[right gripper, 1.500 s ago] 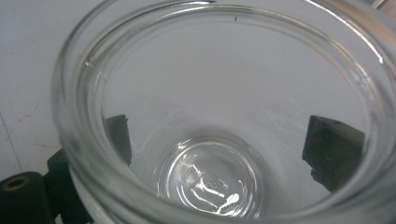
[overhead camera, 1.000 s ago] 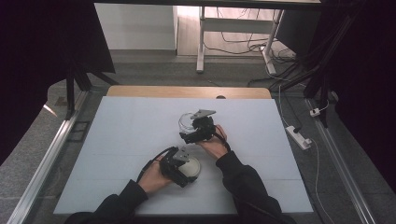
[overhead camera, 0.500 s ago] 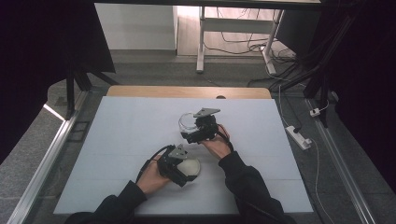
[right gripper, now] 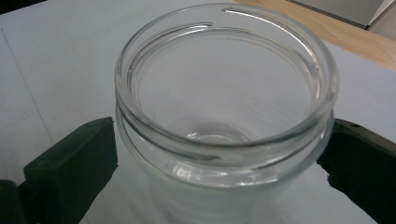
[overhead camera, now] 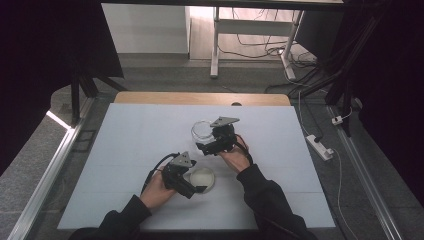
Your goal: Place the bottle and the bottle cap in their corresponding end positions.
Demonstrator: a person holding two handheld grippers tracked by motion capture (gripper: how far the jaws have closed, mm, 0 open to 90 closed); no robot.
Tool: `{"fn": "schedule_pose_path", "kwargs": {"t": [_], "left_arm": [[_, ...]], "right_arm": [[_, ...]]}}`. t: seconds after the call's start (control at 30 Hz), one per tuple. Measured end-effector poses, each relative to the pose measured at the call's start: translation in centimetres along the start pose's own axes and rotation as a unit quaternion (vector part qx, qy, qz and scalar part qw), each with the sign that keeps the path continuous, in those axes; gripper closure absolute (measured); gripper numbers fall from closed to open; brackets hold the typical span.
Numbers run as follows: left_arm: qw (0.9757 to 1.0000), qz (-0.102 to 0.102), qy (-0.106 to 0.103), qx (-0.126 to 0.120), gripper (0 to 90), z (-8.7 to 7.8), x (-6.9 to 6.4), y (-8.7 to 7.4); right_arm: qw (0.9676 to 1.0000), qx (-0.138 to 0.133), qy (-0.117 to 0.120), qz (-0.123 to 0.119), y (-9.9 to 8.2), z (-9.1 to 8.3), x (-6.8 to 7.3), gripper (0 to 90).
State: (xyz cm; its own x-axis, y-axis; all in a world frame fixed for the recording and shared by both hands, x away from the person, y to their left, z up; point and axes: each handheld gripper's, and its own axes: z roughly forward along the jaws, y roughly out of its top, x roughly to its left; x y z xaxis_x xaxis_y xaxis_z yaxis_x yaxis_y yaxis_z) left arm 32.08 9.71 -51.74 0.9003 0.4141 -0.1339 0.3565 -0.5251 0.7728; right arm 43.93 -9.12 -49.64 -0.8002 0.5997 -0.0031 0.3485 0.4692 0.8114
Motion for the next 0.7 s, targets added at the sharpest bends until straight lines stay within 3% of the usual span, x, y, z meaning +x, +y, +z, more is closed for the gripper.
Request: {"fn": "schedule_pose_path", "kwargs": {"t": [0.3,0.43,0.7], "left_arm": [[0.9998,-0.010,-0.008,-0.013,0.0,-1.4,0.2,-0.2],[0.9995,-0.017,-0.017,-0.022,0.0,-2.0,0.3,-0.3],[0.9987,-0.029,-0.015,-0.039,0.0,-3.5,0.5,-0.6]], "right_arm": [[0.9998,-0.006,-0.008,0.015,-0.4,-1.6,-0.1,0.0],[0.9998,-0.006,-0.002,0.019,-0.6,-2.4,0.0,0.0],[0.9997,-0.012,0.009,0.019,-1.0,-4.2,0.9,0.0]]}}
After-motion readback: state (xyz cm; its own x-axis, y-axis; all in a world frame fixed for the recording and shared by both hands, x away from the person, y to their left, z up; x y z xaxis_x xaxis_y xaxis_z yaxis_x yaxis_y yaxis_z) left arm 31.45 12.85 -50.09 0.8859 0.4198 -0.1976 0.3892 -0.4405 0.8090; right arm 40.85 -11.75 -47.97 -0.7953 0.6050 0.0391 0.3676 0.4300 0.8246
